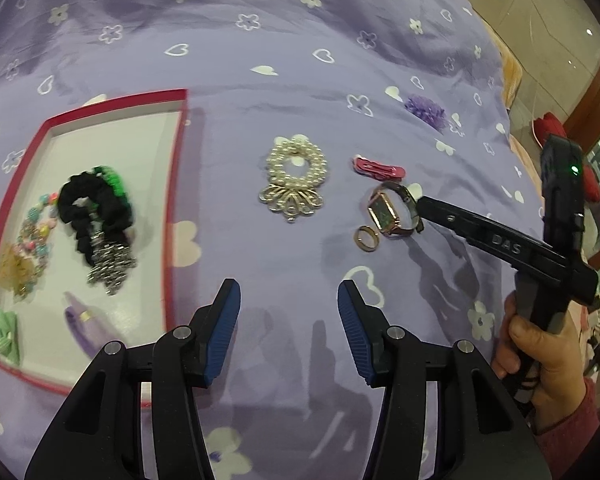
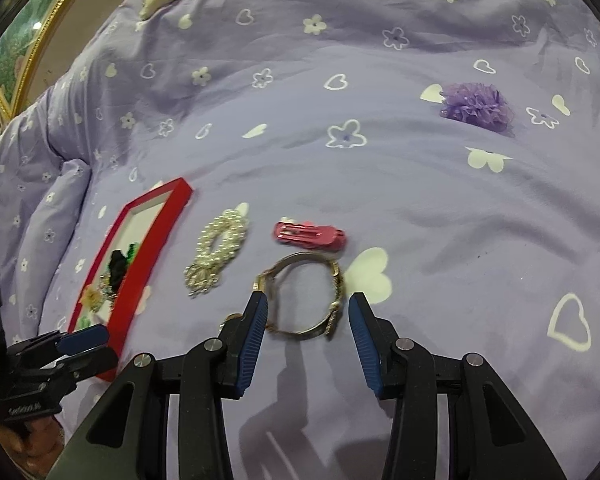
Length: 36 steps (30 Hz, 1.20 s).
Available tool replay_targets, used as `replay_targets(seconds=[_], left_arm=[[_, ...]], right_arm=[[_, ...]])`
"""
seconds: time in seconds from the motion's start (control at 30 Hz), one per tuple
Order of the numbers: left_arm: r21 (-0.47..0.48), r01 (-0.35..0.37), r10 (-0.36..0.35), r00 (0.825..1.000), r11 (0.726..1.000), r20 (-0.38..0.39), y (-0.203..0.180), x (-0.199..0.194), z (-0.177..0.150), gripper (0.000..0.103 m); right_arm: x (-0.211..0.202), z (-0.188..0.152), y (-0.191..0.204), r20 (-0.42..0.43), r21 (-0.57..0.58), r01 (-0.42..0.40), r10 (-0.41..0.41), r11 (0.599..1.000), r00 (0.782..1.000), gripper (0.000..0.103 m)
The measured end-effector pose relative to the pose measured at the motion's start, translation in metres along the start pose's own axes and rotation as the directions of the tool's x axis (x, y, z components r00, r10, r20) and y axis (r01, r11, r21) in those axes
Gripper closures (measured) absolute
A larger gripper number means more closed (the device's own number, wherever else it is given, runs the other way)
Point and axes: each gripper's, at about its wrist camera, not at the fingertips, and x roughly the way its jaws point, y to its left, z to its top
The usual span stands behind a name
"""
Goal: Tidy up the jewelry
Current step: 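Move both open tools back to the watch and gold ring, then grasp the gold ring with the left tool while the right tool grasps the wristwatch strap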
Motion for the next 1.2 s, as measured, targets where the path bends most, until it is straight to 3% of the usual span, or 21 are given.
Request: replay_targets(seconds=[0.13,0.2,0.23,0.6,0.63,0.73,1.2], left_arm=[[0.022,0.011,-0.010,1.000,1.000,-0.013,-0.010,0.009,0.005,0.053],[0.036,0.017,-0.016,1.000,0.999,-0.019,-0.016,0.014,0.008,0.053],[0.042,0.019,-0.018,1.000,0.999,-0.022,-0.019,0.017,0.010,0.053],[0.135,0.059,-0.048,0.996,0.989,-0.077,-0.057,0.069,0.028,0.053],[0.144,0.055,-0.043,0.996,0.988,-0.081,-0.060,0.074,0.029,0.056],[0.182,0.028,-0.016,0.997,0.983,-0.070,-0.067,0.082,0.029,0.082],[0.122,0.022,-0.021,1.000,0.992,-0.007,-0.040,0.043,0.019,0.082]], right_arm=[[0.016,0.003,-0.004,-0.029,-0.009,0.019,-0.020,1.000,0.999,0.061],[0.023,0.005,-0.004,-0.041,-0.018,0.025,-0.026,1.000,0.999,0.077],[0.026,0.005,-0.004,-0.048,-0.024,0.036,-0.038,0.999,0.998,0.096],[-0.011,0.004,-0.033,0.038,0.042,0.025,-0.026,0.999,0.999,0.096],[-0.014,0.004,-0.036,0.044,0.051,0.023,-0.025,0.998,0.999,0.096],[-0.022,0.004,-0.044,0.056,0.081,0.006,-0.011,0.997,0.998,0.096],[-0.030,-0.003,-0.018,0.064,0.064,-0.067,0.063,0.996,0.996,0.096]])
